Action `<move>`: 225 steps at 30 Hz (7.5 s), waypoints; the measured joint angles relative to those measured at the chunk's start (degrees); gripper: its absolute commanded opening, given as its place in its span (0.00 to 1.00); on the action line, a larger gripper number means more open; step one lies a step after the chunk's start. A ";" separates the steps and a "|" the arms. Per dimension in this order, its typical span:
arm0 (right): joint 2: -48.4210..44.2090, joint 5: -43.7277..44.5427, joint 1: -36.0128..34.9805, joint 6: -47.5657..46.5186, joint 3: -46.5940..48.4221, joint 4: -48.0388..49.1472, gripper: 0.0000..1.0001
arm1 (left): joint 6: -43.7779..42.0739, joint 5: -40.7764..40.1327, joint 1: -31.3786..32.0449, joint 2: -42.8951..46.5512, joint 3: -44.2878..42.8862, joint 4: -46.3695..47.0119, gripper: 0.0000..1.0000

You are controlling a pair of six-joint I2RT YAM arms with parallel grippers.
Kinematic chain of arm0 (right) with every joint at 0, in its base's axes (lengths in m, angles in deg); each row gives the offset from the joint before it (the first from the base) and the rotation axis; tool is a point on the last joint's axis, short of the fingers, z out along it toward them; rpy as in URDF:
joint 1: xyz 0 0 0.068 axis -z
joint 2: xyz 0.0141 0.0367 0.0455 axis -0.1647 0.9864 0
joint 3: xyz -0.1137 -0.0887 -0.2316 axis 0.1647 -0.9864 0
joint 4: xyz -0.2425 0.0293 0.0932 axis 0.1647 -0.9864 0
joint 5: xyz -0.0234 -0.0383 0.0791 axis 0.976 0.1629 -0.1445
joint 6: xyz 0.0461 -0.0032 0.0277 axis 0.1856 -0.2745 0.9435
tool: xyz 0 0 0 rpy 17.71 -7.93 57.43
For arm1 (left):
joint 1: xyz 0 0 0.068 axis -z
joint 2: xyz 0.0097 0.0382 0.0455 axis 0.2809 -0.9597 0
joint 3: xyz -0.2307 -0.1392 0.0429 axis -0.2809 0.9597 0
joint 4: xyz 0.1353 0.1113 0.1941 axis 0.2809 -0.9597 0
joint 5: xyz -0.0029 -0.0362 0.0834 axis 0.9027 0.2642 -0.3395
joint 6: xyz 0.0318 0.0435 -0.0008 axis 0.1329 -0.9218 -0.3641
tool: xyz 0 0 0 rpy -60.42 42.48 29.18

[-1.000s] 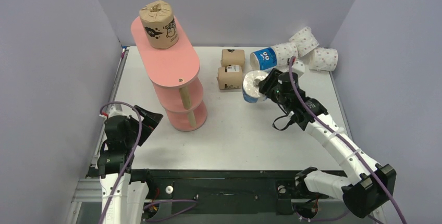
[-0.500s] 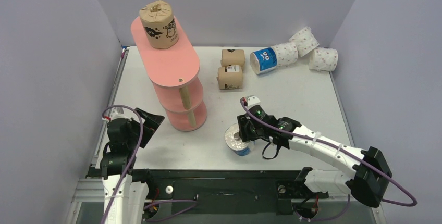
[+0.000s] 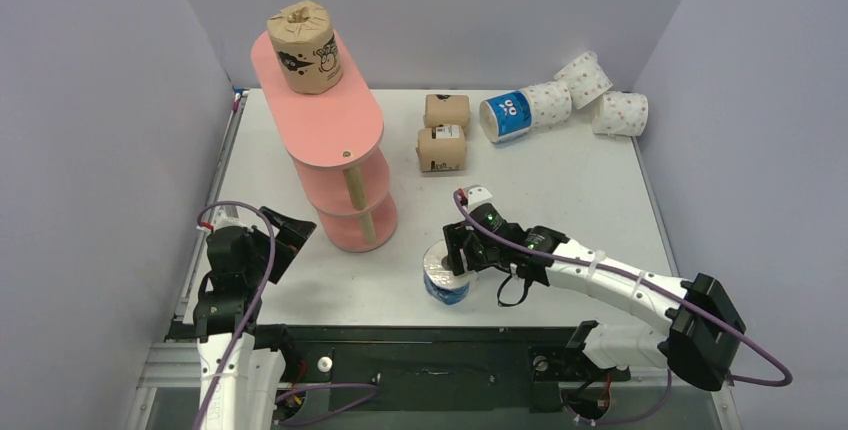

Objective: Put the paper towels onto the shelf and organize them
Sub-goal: Place the paper towel at the center of the board, then pick up the paper towel from the center of the board, then place the paper towel on the shelf.

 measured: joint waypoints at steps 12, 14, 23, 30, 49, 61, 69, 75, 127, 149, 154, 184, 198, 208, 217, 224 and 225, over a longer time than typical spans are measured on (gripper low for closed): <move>-8.24 3.52 -0.17 7.04 -0.11 -4.92 0.71 | -0.02 0.00 0.00 -0.28 0.02 0.04 0.97; -8.48 3.52 -0.22 8.07 -0.39 -4.83 0.70 | -0.02 0.00 0.00 -0.26 0.00 0.04 0.97; -6.51 2.95 -0.22 11.19 -3.82 -2.45 0.64 | -0.02 0.13 0.00 -0.24 0.02 0.04 0.97; -5.14 2.64 -0.22 13.18 -5.51 1.86 0.58 | -0.04 0.13 0.00 0.22 0.00 0.00 0.97; -8.00 5.75 5.38 9.51 6.97 -9.18 0.37 | -0.48 0.11 0.00 -1.29 -1.64 -0.52 0.97; 7.43 9.11 11.06 6.56 38.88 -8.70 0.37 | -0.37 1.07 0.02 -6.40 -8.48 -0.04 0.96; 20.68 7.41 11.06 6.99 47.12 -8.81 0.37 | -0.37 1.07 0.02 -6.38 -8.46 -0.11 0.97; 23.98 5.16 10.97 8.44 50.12 -8.87 0.37 | -0.37 1.07 0.00 -6.36 -8.46 -0.13 0.97; 32.17 -3.76 4.83 17.64 59.41 -5.03 0.56 | 1.99 1.46 0.02 -4.83 -6.73 1.57 0.97; 27.65 -5.46 5.11 20.22 52.94 -0.70 0.73 | 2.16 1.68 0.02 -4.92 -6.62 2.29 0.97; 22.18 -6.56 5.97 20.41 49.03 0.81 0.72 | 2.27 1.73 0.02 -5.33 -6.62 3.28 0.97; 19.82 -11.08 8.76 19.32 30.16 14.43 0.35 | 5.90 3.26 0.09 -11.04 -6.29 11.87 0.88; 27.43 -12.96 6.21 19.98 38.58 15.30 0.34 | 6.25 3.63 0.24 -13.29 -6.10 14.47 0.82; 31.93 -15.69 5.81 20.92 42.69 15.89 0.34 | 7.15 3.54 0.13 -15.28 -10.27 14.58 0.79; 26.84 -16.79 7.43 21.46 35.82 21.33 0.30 | 7.82 3.61 -0.74 -16.44 -13.46 17.42 0.45; 26.25 -19.37 7.78 22.32 34.60 25.75 0.23 | 11.32 8.74 -0.85 -17.27 -8.31 28.74 0.17; 26.27 -19.85 7.78 22.40 34.60 26.16 0.21 | 11.93 9.29 -0.85 -17.44 -7.63 30.08 0.12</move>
